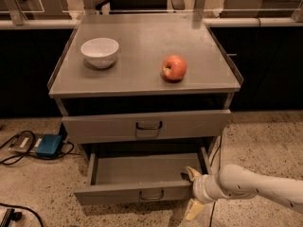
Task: Open middle drawer
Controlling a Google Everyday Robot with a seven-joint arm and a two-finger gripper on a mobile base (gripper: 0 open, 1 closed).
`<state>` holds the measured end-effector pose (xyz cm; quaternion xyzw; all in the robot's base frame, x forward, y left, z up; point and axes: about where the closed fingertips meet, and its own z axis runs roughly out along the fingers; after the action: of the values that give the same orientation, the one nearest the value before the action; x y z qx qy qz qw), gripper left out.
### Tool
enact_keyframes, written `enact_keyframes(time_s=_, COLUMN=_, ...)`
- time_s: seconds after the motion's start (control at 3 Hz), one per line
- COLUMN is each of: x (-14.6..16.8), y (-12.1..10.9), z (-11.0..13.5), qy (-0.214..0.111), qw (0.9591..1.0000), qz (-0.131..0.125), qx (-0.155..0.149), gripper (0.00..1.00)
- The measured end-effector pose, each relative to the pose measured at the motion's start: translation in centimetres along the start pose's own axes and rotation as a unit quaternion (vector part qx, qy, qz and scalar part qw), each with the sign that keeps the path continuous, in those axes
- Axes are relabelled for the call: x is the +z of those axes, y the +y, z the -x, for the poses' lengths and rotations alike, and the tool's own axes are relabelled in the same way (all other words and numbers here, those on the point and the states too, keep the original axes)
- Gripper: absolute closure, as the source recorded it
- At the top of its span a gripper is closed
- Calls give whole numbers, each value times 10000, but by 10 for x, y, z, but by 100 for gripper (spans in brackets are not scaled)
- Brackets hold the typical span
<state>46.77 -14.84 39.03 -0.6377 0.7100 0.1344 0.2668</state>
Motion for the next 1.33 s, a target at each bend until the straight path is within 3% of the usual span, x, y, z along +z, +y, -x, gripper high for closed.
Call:
enact_keyframes(time_s=0.33, x=0, y=0, z=0, qy=0, qw=10000, qz=0, qx=0, gripper=19)
enact_keyframes(time_s=1.33, x=-5, y=-1, z=4, qy=0, qw=10000, qz=0, qx=-1, gripper=89)
